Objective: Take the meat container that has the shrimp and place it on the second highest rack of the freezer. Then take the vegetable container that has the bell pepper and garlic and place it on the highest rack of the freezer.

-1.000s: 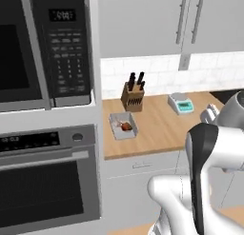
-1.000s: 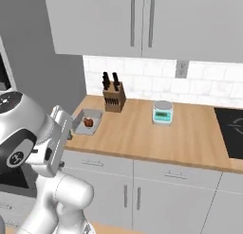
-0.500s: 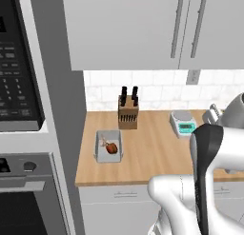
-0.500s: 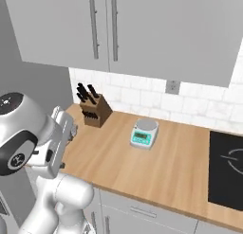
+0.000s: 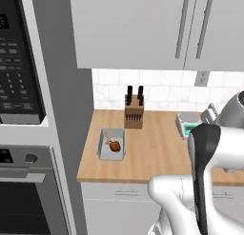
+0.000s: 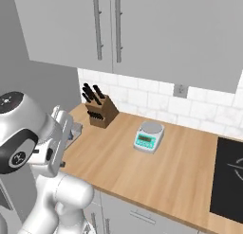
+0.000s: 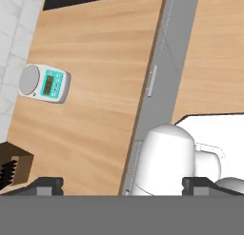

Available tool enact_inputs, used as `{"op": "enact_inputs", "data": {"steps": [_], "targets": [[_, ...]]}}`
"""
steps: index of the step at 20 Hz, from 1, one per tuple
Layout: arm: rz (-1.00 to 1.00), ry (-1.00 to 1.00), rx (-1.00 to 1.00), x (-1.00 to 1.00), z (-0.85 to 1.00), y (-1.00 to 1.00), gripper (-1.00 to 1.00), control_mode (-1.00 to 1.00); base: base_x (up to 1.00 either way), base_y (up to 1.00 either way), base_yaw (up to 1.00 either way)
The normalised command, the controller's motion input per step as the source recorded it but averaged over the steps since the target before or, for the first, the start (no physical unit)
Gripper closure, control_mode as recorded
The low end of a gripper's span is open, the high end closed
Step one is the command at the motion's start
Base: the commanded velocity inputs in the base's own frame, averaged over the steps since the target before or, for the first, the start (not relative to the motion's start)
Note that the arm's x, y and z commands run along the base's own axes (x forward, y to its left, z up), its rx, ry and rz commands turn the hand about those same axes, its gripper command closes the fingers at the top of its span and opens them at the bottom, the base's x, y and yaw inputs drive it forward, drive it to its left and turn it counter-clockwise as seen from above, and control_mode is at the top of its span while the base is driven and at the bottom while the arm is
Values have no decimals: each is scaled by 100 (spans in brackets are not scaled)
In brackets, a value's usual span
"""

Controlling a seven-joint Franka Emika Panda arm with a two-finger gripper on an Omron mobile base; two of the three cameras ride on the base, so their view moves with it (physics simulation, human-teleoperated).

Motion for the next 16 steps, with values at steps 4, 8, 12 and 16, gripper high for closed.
{"op": "enact_inputs", "data": {"steps": [4,8,12,16], "targets": [[42,3,7,22,0,31,-100,-100,0,0,0],[66,16,13,62,0,71,-100,-100,0,0,0],[30,16,2,100,-11,100,-100,-100,0,0,0],[10,25,8,69,-75,100,-100,-100,0,0,0]]}}
